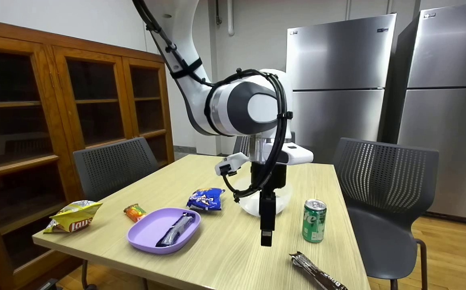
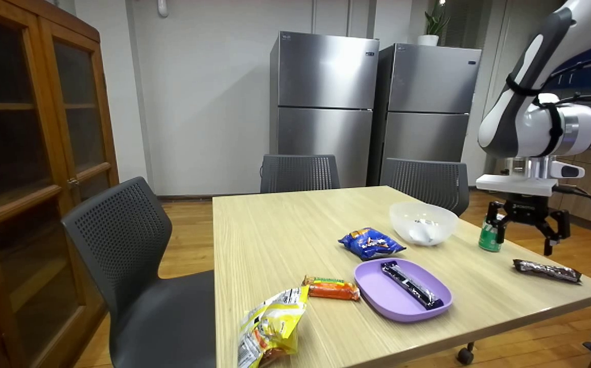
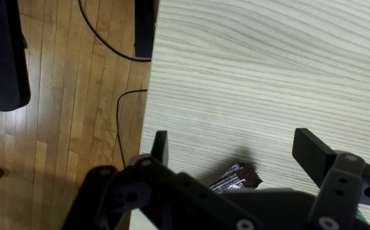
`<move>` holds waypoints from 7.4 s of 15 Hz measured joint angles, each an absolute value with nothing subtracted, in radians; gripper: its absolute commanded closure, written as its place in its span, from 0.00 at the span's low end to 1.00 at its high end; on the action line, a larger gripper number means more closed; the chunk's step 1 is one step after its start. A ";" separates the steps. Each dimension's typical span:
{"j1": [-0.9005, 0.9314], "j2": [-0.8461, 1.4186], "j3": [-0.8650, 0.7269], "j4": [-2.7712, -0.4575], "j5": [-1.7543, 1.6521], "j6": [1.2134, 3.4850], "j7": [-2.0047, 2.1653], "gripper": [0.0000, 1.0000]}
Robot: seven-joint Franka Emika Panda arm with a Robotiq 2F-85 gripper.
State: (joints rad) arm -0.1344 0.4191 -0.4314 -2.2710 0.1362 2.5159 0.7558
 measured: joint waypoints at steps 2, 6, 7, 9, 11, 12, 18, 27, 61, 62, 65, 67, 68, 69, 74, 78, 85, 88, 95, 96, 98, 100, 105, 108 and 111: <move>-0.135 0.423 -0.431 -2.271 0.136 2.516 0.759 0.00; -0.147 0.430 -0.432 -2.269 0.141 2.516 0.815 0.00; -0.155 0.435 -0.432 -2.266 0.150 2.516 0.828 0.00; -0.172 0.454 -0.431 -2.250 0.174 2.515 0.855 0.00; -0.192 0.481 -0.431 -2.227 0.201 2.514 0.881 0.00; -0.202 0.496 -0.431 -2.212 0.214 2.512 0.895 0.00; -0.237 0.584 -0.430 -2.129 0.250 2.500 0.984 0.00; -0.257 0.685 -0.430 -2.041 0.250 2.500 1.113 0.00; -0.270 0.641 -0.450 -2.030 0.130 2.464 1.071 0.96; -0.261 0.617 -0.453 -2.053 0.112 2.468 1.060 0.96; -0.232 0.542 -0.460 -2.125 0.058 2.487 1.034 0.96; -0.210 0.495 -0.461 -2.173 0.017 2.509 1.024 0.96; -0.198 0.473 -0.461 -2.197 -0.007 2.523 1.019 0.96; -0.184 0.451 -0.461 -2.223 -0.032 2.541 1.015 0.96; -0.111 0.364 -0.461 -2.345 -0.158 2.663 0.990 0.96; -0.062 0.311 -0.455 -2.420 -0.226 2.744 0.954 0.96; -0.046 0.191 -0.390 -2.508 -0.231 2.783 0.728 0.96; -0.064 0.144 -0.358 -2.538 -0.215 2.787 0.566 0.96; -0.119 0.097 -0.286 -2.608 -0.106 2.847 0.133 0.96; -0.125 0.095 -0.274 -2.613 -0.081 2.850 0.077 0.96; -0.132 0.094 -0.247 -2.620 -0.037 2.850 -0.014 0.96; -0.132 0.094 -0.220 -2.624 -0.001 2.850 -0.077 0.96; -0.129 0.100 -0.156 -2.626 0.028 2.849 -0.111 0.96; -0.122 0.118 -0.128 -2.621 0.028 2.849 -0.109 0.96; -0.113 0.140 -0.104 -2.614 0.028 2.849 -0.109 0.96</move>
State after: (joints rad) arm -0.1129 0.1401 -0.1042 -2.6137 0.0278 2.8489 -0.1091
